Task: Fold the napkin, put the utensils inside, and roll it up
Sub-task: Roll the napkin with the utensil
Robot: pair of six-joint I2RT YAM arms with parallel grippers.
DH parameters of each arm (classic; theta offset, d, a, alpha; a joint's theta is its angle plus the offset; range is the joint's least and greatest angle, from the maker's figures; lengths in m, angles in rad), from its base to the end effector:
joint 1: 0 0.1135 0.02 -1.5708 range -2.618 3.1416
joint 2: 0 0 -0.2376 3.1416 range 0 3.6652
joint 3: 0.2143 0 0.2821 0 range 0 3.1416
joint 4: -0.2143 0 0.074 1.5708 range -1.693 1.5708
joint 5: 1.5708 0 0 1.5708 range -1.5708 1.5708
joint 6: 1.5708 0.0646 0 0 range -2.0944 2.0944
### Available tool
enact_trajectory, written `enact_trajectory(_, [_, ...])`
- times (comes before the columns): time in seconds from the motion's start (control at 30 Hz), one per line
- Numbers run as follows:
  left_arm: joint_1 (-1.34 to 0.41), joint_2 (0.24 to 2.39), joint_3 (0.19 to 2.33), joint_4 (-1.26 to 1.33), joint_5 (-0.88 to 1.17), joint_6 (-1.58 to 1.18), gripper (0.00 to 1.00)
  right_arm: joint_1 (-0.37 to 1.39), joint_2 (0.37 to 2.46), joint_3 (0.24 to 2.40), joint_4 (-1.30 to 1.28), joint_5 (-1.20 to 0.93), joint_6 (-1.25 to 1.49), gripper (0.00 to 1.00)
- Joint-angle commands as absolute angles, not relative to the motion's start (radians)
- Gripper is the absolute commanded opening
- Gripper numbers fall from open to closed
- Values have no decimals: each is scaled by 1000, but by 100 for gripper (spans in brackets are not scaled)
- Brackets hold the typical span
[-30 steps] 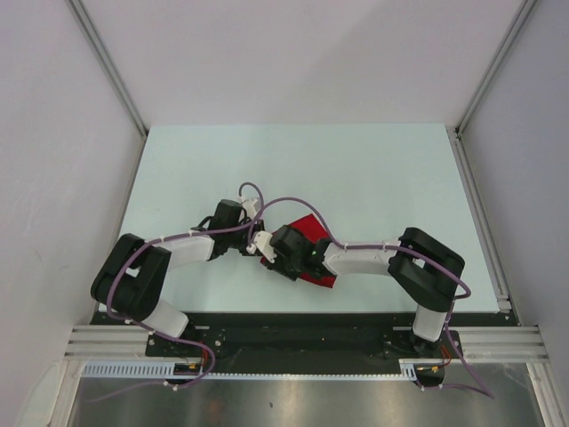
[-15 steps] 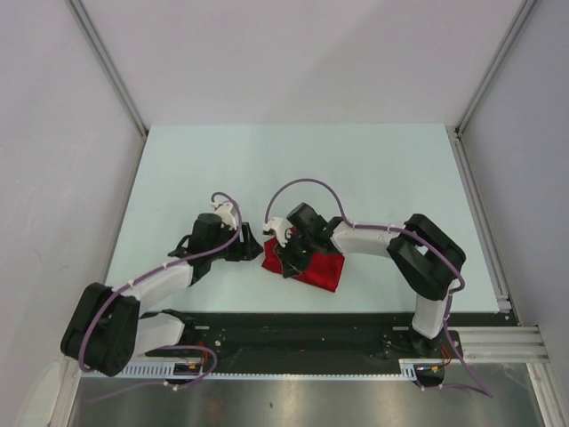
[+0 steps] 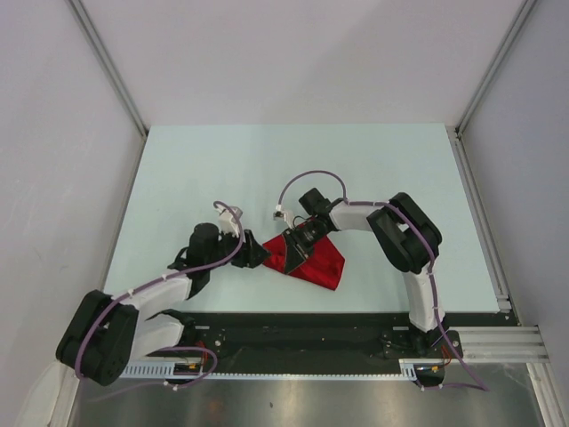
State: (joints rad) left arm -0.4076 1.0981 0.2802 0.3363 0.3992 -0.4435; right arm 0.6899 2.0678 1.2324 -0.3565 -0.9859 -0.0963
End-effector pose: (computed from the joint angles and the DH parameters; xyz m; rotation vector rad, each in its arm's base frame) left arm 0.2310 -0.1271 0.1031 0.2225 2.1326 -0.9243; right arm 0.2768 0.2982 0.0563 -1.2813 2.3693 1.5267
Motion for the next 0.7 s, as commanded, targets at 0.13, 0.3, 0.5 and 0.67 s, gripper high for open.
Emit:
enact_trajectory(0.13, [-437, 1245, 325, 497, 466, -471, 66, 655, 2203, 1288, -485, -1118, -81, 17])
enact_trajectory(0.3, [-454, 1333, 360, 548, 486, -479, 62, 637, 2259, 1319, -509, -1129, -91, 16])
enact_trajectory(0.5, [-459, 1403, 379, 575, 489, -486, 51, 621, 2293, 1339, -520, -1134, -92, 15])
enact_trajectory(0.67, [-459, 1480, 400, 600, 514, -494, 38, 615, 2303, 1347, -523, -1132, -89, 17])
